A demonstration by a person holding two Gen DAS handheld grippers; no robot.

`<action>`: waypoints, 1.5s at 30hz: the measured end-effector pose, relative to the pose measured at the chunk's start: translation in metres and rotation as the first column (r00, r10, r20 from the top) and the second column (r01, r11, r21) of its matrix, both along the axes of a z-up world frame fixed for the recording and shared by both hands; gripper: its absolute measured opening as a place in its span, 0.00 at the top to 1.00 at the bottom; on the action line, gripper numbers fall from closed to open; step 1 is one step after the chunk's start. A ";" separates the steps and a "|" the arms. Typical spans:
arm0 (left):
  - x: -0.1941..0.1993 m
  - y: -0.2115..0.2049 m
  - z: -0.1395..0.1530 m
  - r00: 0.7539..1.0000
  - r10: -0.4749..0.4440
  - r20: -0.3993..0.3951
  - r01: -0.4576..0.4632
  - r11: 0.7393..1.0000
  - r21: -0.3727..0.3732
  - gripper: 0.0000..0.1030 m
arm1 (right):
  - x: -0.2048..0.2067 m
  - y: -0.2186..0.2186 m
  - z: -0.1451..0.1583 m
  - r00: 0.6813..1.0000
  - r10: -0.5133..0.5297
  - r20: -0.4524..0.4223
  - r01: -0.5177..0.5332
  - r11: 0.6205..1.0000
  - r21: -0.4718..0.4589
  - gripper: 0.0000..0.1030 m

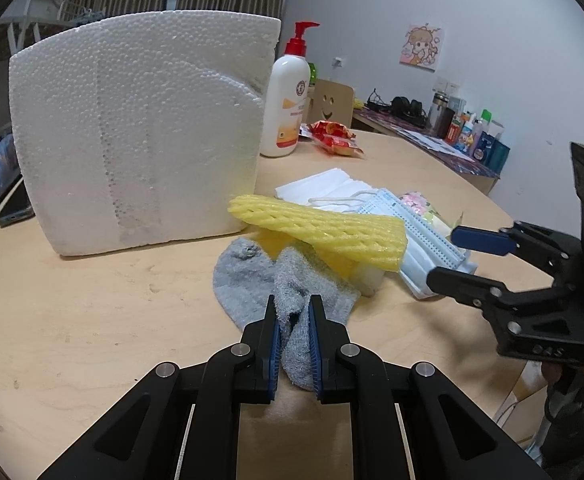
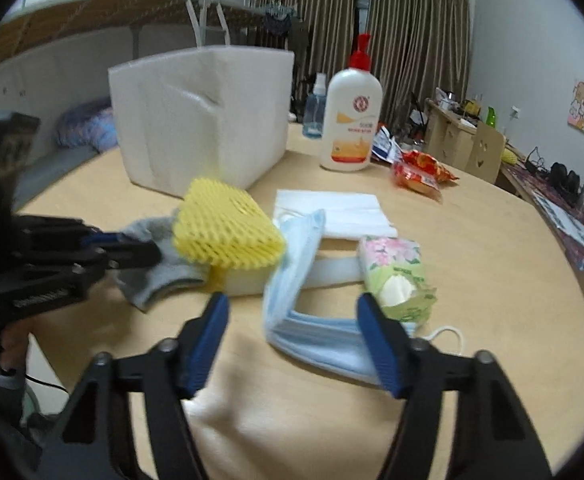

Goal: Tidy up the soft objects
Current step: 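Close left tool on grey sock while right tool closes on blue face mask, then lift grey sock with left tool while right tool lifts blue face mask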

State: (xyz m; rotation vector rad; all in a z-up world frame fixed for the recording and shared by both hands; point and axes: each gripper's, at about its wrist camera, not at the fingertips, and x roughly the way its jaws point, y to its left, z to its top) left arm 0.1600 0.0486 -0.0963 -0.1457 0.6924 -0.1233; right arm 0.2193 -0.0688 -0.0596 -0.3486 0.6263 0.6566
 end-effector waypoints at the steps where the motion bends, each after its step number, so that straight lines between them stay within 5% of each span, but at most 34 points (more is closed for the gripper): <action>1: -0.001 -0.001 0.000 1.000 -0.006 0.002 0.006 1.000 0.002 0.87 | 0.002 0.001 0.000 1.000 0.004 -0.001 -0.004 1.000 -0.016 0.40; 5: -0.002 0.000 0.000 1.000 -0.020 0.000 0.020 1.000 -0.012 0.87 | 0.003 0.008 -0.003 1.000 0.028 -0.006 -0.029 0.996 -0.085 0.45; 7: -0.002 0.002 0.001 1.000 -0.022 0.003 0.022 1.000 -0.017 0.87 | 0.001 0.013 -0.006 0.998 0.054 -0.021 -0.056 0.992 -0.115 0.63; 16: -0.005 -0.001 0.002 0.999 -0.035 0.011 0.035 0.999 -0.018 0.87 | -0.002 0.021 -0.015 0.996 0.084 -0.025 -0.087 0.978 -0.190 0.68; 21: -0.010 0.003 0.005 0.999 -0.034 0.034 0.035 0.999 -0.025 0.87 | 0.000 0.022 -0.018 0.993 0.104 -0.056 -0.112 0.980 -0.167 0.84; 33: -0.029 0.007 0.039 0.991 -0.008 0.130 0.008 1.000 0.000 0.87 | -0.007 -0.018 0.018 0.997 0.058 -0.053 -0.053 0.994 0.096 0.85; 45: -0.060 -0.010 0.079 0.965 0.022 0.260 -0.043 0.996 0.078 0.87 | -0.028 -0.040 0.054 0.998 0.030 0.048 -0.040 0.972 0.233 0.85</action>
